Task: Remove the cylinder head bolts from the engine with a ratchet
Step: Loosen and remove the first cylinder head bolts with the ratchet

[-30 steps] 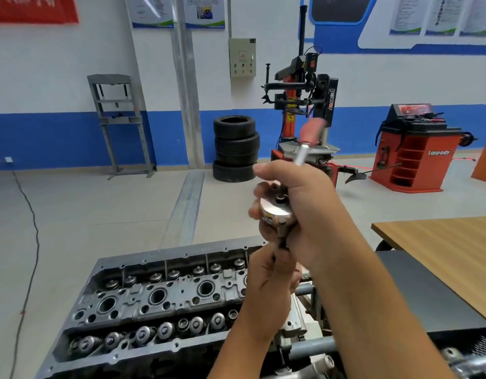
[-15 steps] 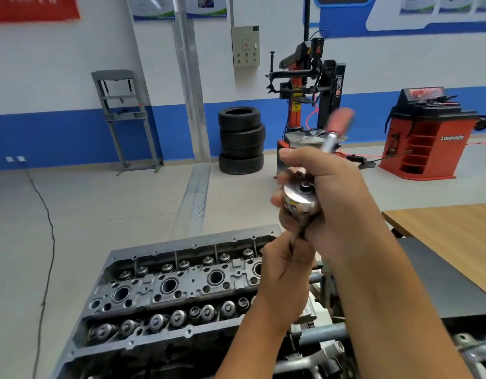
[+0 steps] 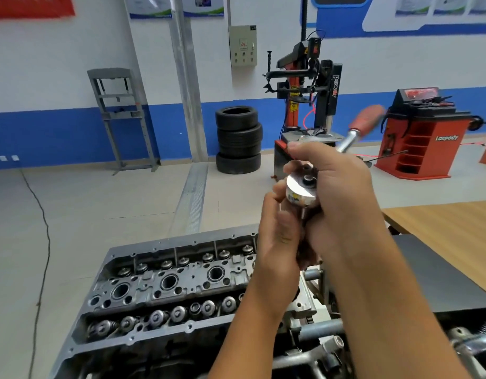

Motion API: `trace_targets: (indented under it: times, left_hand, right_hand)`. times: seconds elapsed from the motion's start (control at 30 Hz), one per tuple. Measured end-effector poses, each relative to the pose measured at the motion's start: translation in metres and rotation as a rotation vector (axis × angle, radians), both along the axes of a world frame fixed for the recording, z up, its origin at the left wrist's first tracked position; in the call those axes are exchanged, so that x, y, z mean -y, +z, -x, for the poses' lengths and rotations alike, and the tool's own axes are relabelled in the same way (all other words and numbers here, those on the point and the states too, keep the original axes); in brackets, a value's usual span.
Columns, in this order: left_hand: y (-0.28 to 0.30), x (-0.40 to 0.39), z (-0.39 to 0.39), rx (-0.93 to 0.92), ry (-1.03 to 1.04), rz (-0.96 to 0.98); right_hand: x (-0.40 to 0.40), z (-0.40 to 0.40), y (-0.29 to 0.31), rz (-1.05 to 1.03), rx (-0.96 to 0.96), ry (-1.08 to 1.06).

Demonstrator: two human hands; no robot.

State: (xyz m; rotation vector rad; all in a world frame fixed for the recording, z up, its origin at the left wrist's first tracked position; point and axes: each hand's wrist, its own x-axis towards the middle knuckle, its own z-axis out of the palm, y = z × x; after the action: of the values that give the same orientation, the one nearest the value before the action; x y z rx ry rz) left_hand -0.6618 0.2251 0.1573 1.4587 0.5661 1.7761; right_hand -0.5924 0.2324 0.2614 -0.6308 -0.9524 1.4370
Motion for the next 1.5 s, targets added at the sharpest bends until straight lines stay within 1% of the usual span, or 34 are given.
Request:
trace_targets:
  times: [0.07, 0.1, 0.17, 0.2, 0.23, 0.3, 0.37, 0.4, 0.43, 0.47, 0.5, 0.57, 0.6, 0.63, 0.67, 0.7, 0.73, 0.83, 0.87, 0.9, 0.93, 0.97, 1.03, 1.07, 1.1, 1.13, 1.2, 1.27, 1.33, 1.4, 1.47, 1.5]
  left_hand:
    - [0.004, -0.001, -0.004, -0.037, 0.061, -0.019]
    - [0.004, -0.002, -0.005, -0.045, 0.094, -0.029]
    - [0.002, -0.006, -0.007, -0.03, 0.11, -0.023]
    - [0.001, -0.007, -0.007, 0.002, 0.1, -0.024]
    - [0.0, -0.007, -0.007, 0.038, 0.101, -0.03]
    - [-0.002, -0.005, -0.006, 0.06, 0.102, -0.049]
    - [-0.008, -0.005, -0.005, 0.018, 0.127, -0.034]
    - [-0.005, -0.004, -0.006, -0.007, 0.177, -0.009]
    - [-0.004, -0.004, -0.007, -0.009, 0.175, 0.004]
    - [-0.003, -0.006, -0.007, 0.016, 0.153, 0.007]
    - [-0.001, -0.006, -0.007, 0.037, 0.156, 0.014]
    - [0.004, -0.005, -0.008, 0.064, 0.16, 0.043]
    - [0.006, -0.003, -0.009, 0.057, 0.166, 0.041]
    - [0.004, -0.002, -0.009, 0.056, 0.161, 0.04]
    - [0.001, -0.002, -0.009, 0.067, 0.155, 0.045]
    - [-0.002, -0.003, -0.008, 0.083, 0.154, 0.047]
    - [-0.002, -0.004, -0.008, 0.106, 0.145, 0.031]
    - [0.0, -0.004, -0.009, 0.118, 0.082, 0.018]
    - [0.002, -0.003, -0.01, 0.117, 0.036, 0.032]
    - [0.003, -0.001, -0.012, 0.116, 0.003, 0.044]
    - [0.004, 0.0, -0.013, 0.109, -0.006, 0.047]
    - [0.005, 0.001, -0.013, 0.1, 0.019, 0.047]
    - [0.006, 0.0, -0.011, 0.062, 0.122, 0.058]
    - [0.006, 0.001, -0.009, 0.02, 0.138, 0.058]
    - [0.007, 0.002, -0.007, -0.029, 0.111, 0.055]
    - [0.008, 0.002, -0.006, -0.071, 0.087, 0.055]
    - [0.008, 0.001, -0.003, -0.105, 0.028, 0.043]
    - [0.005, -0.003, -0.001, -0.078, -0.036, 0.048]
    - [0.001, -0.007, -0.003, -0.053, -0.042, 0.066]
    - [-0.003, -0.007, -0.003, 0.003, -0.058, 0.061]
    - [-0.003, -0.005, -0.003, 0.017, -0.044, 0.047]
    - [-0.001, -0.004, -0.003, 0.012, -0.029, 0.045]
  right_hand:
    - [-0.008, -0.008, 0.009, 0.053, 0.081, 0.193]
    - [-0.01, -0.011, 0.012, 0.068, 0.087, 0.264]
    - [-0.008, -0.011, 0.014, 0.078, 0.06, 0.322]
    - [-0.004, -0.008, 0.013, 0.077, 0.023, 0.309]
    - [0.0, -0.003, 0.009, 0.063, -0.03, 0.254]
    - [0.011, 0.009, -0.002, -0.004, -0.107, 0.043]
    - [0.016, 0.018, -0.011, -0.075, -0.198, -0.209]
    - [0.016, 0.021, -0.012, -0.098, -0.252, -0.293]
    - [0.014, 0.021, -0.011, -0.097, -0.276, -0.335]
    - [0.011, 0.019, -0.008, -0.073, -0.251, -0.327]
    - [0.006, 0.014, -0.004, -0.038, -0.165, -0.24]
    - [-0.005, 0.002, 0.005, 0.024, 0.034, 0.097]
    - [-0.008, -0.003, 0.009, 0.05, 0.082, 0.264]
    - [-0.008, -0.007, 0.011, 0.057, 0.101, 0.381]
    - [-0.007, -0.008, 0.01, 0.041, 0.103, 0.434]
    - [-0.005, -0.006, 0.008, 0.01, 0.091, 0.415]
    - [-0.001, -0.001, 0.005, -0.029, 0.061, 0.322]
    - [0.013, 0.011, -0.01, -0.129, -0.156, -0.112]
    - [0.015, 0.014, -0.013, -0.149, -0.223, -0.229]
    - [0.015, 0.014, -0.015, -0.158, -0.247, -0.297]
    - [0.016, 0.012, -0.014, -0.147, -0.237, -0.317]
    - [0.014, 0.009, -0.012, -0.13, -0.182, -0.272]
    - [0.006, -0.001, -0.004, -0.094, -0.019, -0.011]
    - [0.002, -0.005, 0.0, -0.077, 0.034, 0.131]
    - [0.0, -0.009, 0.003, -0.062, 0.054, 0.232]
    - [-0.001, -0.01, 0.004, -0.054, 0.06, 0.268]
    - [0.001, -0.009, 0.0, -0.065, 0.023, 0.198]
    - [0.009, -0.003, -0.01, -0.113, -0.086, 0.013]
    - [0.016, 0.006, -0.017, -0.157, -0.198, -0.194]
    - [0.02, 0.015, -0.02, -0.186, -0.234, -0.323]
    - [0.017, 0.014, -0.016, -0.175, -0.183, -0.3]
    - [0.012, 0.009, -0.012, -0.15, -0.112, -0.22]
